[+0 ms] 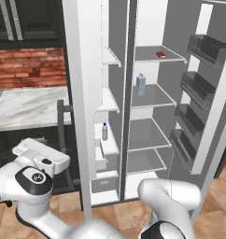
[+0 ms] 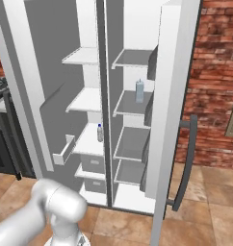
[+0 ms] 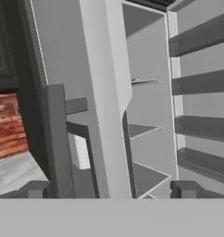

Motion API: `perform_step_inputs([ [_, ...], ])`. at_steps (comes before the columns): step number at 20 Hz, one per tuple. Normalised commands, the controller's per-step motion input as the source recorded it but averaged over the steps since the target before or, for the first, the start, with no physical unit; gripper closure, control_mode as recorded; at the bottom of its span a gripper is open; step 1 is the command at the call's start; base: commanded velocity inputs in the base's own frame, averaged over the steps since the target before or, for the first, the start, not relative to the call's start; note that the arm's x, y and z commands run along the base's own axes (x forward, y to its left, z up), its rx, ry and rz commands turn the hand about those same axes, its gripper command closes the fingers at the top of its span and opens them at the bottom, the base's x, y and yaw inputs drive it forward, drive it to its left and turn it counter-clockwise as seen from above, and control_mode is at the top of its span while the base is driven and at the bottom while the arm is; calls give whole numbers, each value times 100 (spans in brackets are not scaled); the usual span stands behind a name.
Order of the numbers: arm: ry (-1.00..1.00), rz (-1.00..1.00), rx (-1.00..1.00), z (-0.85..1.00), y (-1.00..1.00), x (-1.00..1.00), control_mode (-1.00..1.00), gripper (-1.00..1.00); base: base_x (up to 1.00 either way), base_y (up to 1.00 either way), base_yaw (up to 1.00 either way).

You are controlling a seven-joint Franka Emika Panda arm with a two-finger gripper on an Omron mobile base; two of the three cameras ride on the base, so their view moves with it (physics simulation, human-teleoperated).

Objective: Pick up the frozen steak from the freezer, place it on any shelf in the fridge, and close the fridge and freezer doors when done.

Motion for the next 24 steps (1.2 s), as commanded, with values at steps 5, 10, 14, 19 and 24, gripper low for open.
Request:
perform_step_inputs([
  [5, 0, -3, 0, -22, 0, 50, -100, -100, 0, 0, 0],
  [10, 0, -4, 0, -8, 7, 60, -100, -100, 0, 0, 0],
  [14, 0, -7, 0, -13, 2, 66, -100, -100, 0, 0, 0],
  [19, 0, -8, 0, -20, 0, 61, -100, -100, 0, 0, 0],
  [24, 0, -3, 0, -7, -11, 31, -100, -100, 0, 0, 0],
])
